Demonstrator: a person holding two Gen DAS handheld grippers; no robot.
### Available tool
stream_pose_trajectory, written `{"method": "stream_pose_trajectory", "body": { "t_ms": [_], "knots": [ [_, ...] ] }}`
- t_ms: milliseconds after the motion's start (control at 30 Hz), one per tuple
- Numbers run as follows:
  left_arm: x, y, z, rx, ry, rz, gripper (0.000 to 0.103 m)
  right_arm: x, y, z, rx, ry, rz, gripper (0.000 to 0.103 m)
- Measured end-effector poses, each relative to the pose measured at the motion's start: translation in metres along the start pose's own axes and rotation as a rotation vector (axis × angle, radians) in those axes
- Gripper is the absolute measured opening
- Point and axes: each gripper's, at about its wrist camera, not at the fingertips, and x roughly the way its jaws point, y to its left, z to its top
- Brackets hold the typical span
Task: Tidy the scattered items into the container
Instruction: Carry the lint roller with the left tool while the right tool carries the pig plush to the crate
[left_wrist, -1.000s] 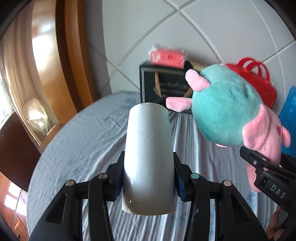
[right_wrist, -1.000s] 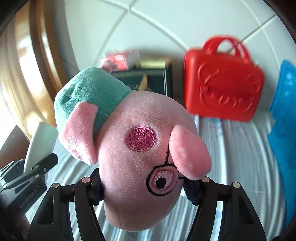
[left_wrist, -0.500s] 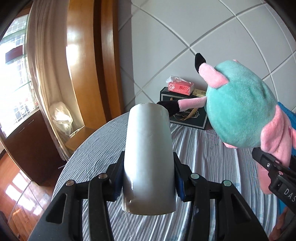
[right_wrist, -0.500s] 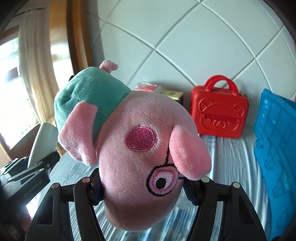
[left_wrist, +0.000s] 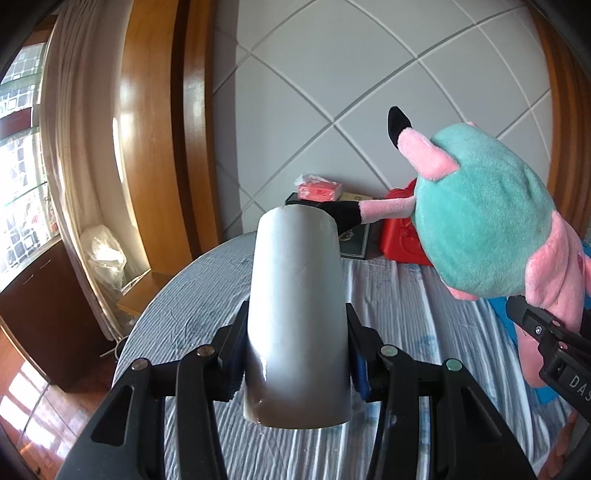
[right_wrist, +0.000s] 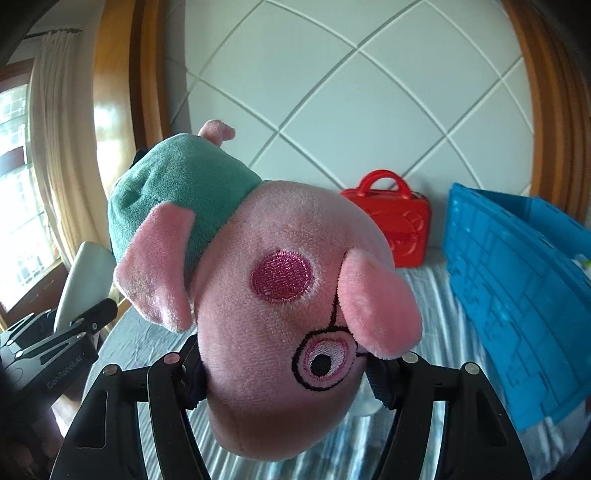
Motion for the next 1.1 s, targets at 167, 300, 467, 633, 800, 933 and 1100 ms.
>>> {"method": "stream_pose_trajectory", "body": {
  "t_ms": [167,300,467,633,800,933,1100],
  "knots": [
    [-0.02,-0.02,0.0,0.025,-0.028,-0.072,0.045,-0.036,-0.017,-0.003,0.019,-0.027,-0.067,0.067],
    [-0.035,-0.046,0.003,0.047,-0.057,-0.109,0.045,-0.059,-0.044,0.001,0.045,-0.055,-0.109,0.067],
    [-0.047,-0.1,0.007,0.079,-0.085,-0.15,0.045,-0.078,-0.094,0.006,0.083,-0.086,-0.151,0.067],
    [-0.055,-0.177,0.004,0.072,-0.112,-0.194,0.045,-0.102,-0.16,0.011,0.073,-0.116,-0.188,0.067],
    [-0.069,-0.279,-0.004,0.071,-0.124,-0.226,0.045,-0.125,-0.237,0.022,0.047,-0.135,-0.215,0.067],
    [-0.073,-0.341,-0.008,0.072,-0.112,-0.245,0.045,-0.144,-0.292,0.026,0.026,-0.138,-0.247,0.067],
    [-0.071,-0.404,0.0,0.118,-0.114,-0.269,0.045,-0.149,-0.353,0.035,0.046,-0.144,-0.29,0.067]
  ]
}}
